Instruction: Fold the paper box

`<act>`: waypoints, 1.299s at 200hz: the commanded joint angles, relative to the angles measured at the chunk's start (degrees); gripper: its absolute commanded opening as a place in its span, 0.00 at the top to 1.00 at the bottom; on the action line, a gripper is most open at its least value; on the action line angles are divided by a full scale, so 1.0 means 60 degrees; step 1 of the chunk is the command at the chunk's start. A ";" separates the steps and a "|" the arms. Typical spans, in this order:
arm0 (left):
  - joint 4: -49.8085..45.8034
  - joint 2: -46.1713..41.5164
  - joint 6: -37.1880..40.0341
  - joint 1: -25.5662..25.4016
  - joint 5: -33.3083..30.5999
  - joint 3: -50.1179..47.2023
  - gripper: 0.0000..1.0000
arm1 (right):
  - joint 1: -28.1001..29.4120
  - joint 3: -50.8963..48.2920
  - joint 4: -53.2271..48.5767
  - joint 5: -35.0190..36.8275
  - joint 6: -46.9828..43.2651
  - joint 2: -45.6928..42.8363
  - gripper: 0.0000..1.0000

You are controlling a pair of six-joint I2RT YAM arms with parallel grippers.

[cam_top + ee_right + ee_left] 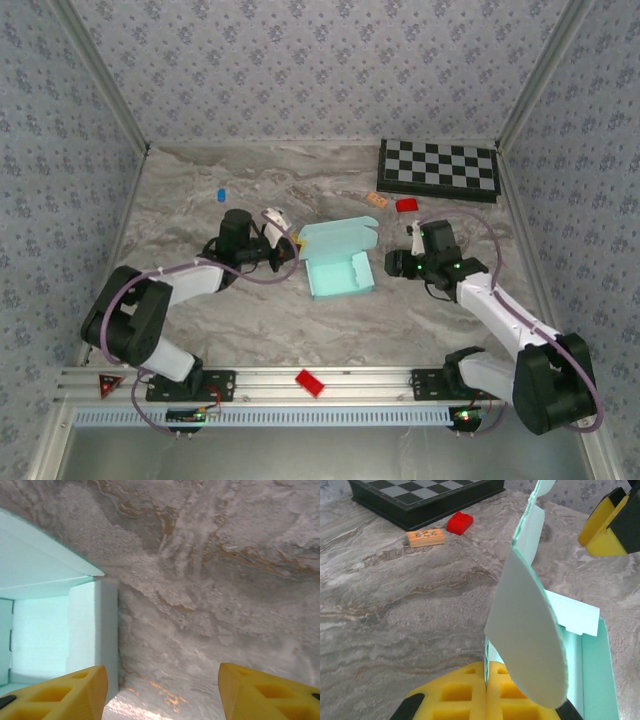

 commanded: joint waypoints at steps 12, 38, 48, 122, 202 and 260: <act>-0.0776 -0.0763 -0.0882 -0.0181 -0.0989 -0.0066 1.00 | 0.0422 -0.0507 0.1789 -0.0325 0.0603 0.0026 0.40; -0.0851 -0.1132 -0.1378 -0.0342 -0.1338 -0.0289 1.00 | 0.0739 -0.0884 0.3148 -0.0092 0.1040 0.0115 0.43; -0.0724 -0.1212 -0.1606 -0.0398 -0.1454 -0.0392 1.00 | 0.0913 -0.0937 0.3447 0.0105 0.1063 0.0247 0.44; -0.0669 -0.1252 -0.2094 -0.0574 -0.1705 -0.0549 1.00 | 0.1624 -0.0794 0.5021 0.0338 0.0835 0.1863 0.52; -0.0706 -0.1176 -0.2063 -0.0571 -0.1804 -0.0515 1.00 | 0.1977 -0.0314 0.4958 0.0682 0.0595 0.2909 0.59; -0.0680 -0.1182 -0.2107 -0.0587 -0.1858 -0.0512 1.00 | 0.2053 -0.0335 0.4861 0.0992 0.0586 0.3153 0.61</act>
